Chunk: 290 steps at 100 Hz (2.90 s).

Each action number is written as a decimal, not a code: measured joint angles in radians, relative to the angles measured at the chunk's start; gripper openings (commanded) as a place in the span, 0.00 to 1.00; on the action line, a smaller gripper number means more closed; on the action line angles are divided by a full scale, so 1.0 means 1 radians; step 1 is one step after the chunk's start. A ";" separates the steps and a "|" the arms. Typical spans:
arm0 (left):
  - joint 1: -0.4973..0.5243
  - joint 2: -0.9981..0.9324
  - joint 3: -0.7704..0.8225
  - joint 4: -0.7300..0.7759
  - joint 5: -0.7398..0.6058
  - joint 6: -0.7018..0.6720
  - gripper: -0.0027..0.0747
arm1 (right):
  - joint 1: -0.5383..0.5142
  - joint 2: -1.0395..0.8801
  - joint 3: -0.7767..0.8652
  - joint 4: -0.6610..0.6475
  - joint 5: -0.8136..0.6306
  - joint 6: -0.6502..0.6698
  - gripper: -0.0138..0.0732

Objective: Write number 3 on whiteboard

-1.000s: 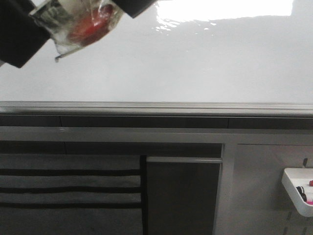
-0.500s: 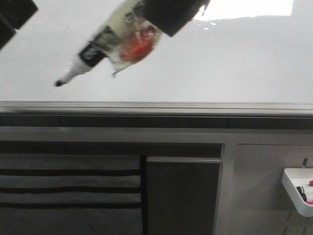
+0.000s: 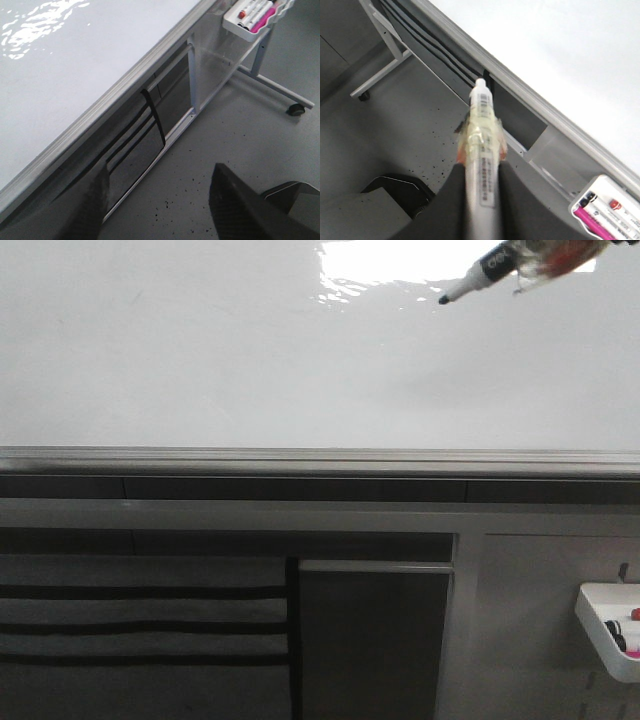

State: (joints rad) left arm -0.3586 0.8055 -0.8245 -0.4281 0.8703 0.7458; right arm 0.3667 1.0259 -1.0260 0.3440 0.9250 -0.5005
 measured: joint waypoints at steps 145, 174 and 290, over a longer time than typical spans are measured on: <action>0.029 0.000 0.004 -0.020 -0.039 -0.003 0.56 | -0.032 0.426 -0.278 -0.098 -0.135 0.090 0.12; 0.029 0.000 0.004 -0.020 -0.041 -0.004 0.56 | 0.021 0.473 -0.235 -0.067 -0.171 0.103 0.12; 0.025 0.025 0.000 -0.086 -0.046 0.071 0.56 | 0.292 0.275 -0.247 -0.107 -0.039 -0.072 0.12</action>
State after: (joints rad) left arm -0.3339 0.8310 -0.8250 -0.5141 0.8245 0.8170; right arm 0.6584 1.3009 -1.2728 0.2370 0.8856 -0.5721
